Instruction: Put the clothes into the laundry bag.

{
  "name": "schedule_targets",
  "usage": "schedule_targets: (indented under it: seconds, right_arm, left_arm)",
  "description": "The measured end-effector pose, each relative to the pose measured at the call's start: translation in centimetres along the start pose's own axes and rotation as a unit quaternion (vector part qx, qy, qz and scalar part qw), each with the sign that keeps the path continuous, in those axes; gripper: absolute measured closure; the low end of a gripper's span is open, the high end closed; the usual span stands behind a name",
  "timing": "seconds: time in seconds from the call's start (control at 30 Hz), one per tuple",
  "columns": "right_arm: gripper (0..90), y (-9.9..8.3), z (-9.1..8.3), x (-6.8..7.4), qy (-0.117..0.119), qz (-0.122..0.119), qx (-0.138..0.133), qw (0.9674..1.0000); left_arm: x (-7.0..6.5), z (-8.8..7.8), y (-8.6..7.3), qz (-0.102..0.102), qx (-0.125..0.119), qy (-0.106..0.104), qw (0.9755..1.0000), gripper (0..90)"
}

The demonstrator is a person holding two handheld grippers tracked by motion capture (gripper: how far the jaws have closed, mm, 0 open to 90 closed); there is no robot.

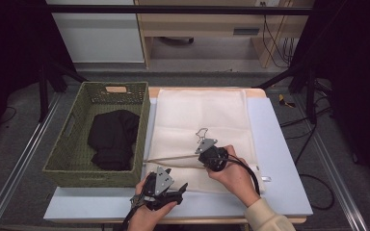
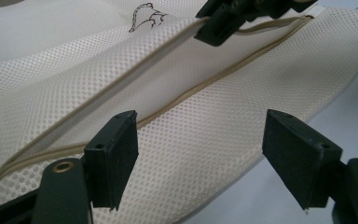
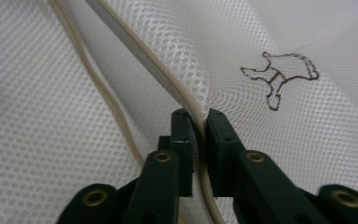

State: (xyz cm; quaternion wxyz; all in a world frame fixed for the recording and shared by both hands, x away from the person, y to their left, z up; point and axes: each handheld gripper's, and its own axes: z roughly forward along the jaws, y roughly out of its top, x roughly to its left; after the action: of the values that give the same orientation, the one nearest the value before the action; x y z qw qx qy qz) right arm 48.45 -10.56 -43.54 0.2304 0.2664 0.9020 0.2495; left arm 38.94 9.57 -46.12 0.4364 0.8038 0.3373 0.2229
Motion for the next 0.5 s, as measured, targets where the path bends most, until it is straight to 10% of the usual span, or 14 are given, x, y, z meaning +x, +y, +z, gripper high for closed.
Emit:
schedule_targets:
  seconds: [0.5]
  right_arm:
    - [86.9,1.8,-3.3,-2.3,-0.058,0.040,-0.087,0.9937]
  left_arm:
    - [-0.6,0.6,-0.1,0.012,0.002,-0.017,0.9998,35.1]
